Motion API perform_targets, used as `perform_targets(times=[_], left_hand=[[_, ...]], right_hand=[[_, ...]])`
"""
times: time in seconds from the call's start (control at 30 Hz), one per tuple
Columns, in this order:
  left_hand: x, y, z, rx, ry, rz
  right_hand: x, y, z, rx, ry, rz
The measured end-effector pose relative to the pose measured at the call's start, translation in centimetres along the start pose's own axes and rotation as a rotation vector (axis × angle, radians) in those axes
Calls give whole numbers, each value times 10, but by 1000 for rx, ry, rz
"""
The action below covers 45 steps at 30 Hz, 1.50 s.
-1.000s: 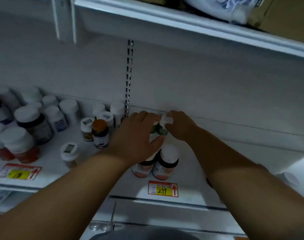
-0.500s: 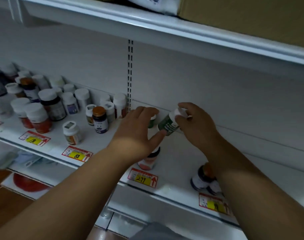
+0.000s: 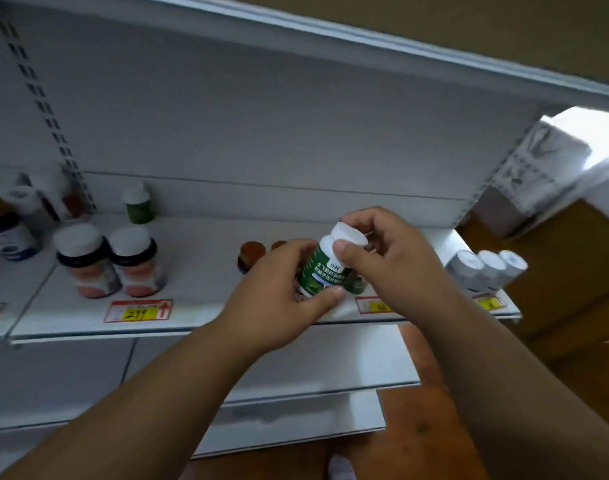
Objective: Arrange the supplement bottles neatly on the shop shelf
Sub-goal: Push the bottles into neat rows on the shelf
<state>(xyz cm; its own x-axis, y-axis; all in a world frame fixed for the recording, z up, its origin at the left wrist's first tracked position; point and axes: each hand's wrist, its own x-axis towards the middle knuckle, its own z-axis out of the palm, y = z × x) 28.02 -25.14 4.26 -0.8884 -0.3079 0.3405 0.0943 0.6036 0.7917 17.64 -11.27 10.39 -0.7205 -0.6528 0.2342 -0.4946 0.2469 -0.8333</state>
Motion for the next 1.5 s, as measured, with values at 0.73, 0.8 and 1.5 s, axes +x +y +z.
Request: perform_targets(times=[0.73,0.8,1.5], left_hand=[[86,-19,182,819,-38,-143],[85,-20,182,824,-33,-144],[29,-27,-34,726,398,-117]], right_hand=[[65,221,-73,-394,-238,-77],[67,224,-71,-395,-243,-85],[118,40,66,-193,-183,-391]])
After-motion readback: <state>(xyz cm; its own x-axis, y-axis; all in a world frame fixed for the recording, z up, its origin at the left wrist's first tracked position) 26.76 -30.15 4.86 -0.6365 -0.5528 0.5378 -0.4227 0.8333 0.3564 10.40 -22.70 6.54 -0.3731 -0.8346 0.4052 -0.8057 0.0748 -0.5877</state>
